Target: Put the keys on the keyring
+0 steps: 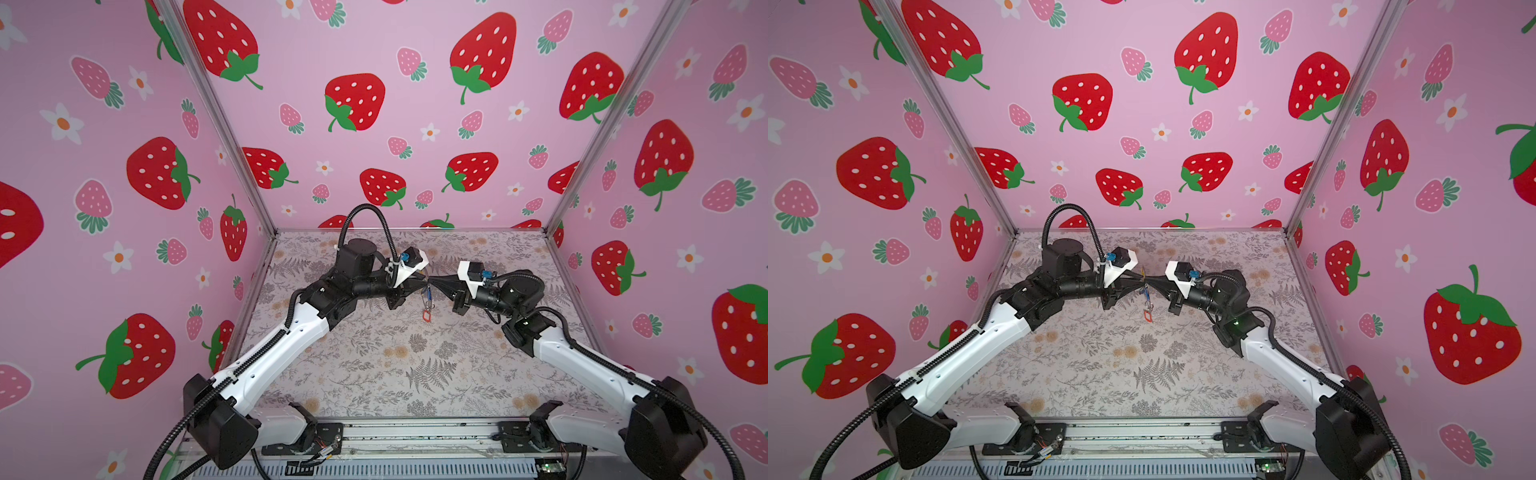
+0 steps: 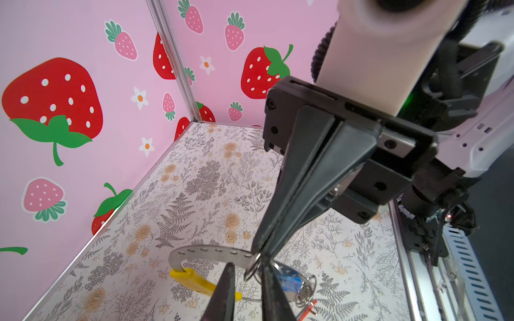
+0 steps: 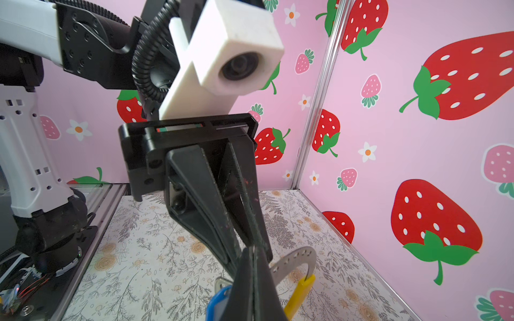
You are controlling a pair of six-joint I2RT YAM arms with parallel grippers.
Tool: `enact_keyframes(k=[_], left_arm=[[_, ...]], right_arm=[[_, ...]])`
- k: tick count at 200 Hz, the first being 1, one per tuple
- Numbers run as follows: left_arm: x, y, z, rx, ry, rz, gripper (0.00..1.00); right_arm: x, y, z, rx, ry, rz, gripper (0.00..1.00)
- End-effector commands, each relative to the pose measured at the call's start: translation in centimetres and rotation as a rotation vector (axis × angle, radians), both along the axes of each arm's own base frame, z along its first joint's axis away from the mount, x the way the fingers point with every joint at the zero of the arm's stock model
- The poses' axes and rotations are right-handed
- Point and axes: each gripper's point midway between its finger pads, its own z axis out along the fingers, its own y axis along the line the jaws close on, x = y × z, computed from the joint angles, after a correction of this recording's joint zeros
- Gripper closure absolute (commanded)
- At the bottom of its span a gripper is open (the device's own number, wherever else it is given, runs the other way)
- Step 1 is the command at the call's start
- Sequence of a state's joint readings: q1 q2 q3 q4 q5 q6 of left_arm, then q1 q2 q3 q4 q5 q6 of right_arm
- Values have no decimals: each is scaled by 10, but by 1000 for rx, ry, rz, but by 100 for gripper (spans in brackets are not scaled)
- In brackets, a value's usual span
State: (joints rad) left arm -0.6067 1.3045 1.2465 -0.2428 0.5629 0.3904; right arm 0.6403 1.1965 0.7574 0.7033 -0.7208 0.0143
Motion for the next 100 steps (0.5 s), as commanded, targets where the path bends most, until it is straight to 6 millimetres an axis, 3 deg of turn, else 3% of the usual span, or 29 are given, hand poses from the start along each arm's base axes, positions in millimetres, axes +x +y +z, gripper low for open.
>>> enact_keyframes(k=[1, 43, 83, 100], left_arm=[[0, -5, 20, -39, -38, -33, 84], [-1, -6, 23, -30, -46, -51, 100], [-4, -6, 27, -19, -53, -68, 100], [-4, -6, 26, 3, -59, -69, 100]], right_arm=[[-5, -2, 8, 30, -41, 19, 100], [-5, -2, 4, 20, -39, 17, 100], [-3, -1, 2, 12, -37, 11, 95], [2, -2, 1, -17, -46, -23, 87]])
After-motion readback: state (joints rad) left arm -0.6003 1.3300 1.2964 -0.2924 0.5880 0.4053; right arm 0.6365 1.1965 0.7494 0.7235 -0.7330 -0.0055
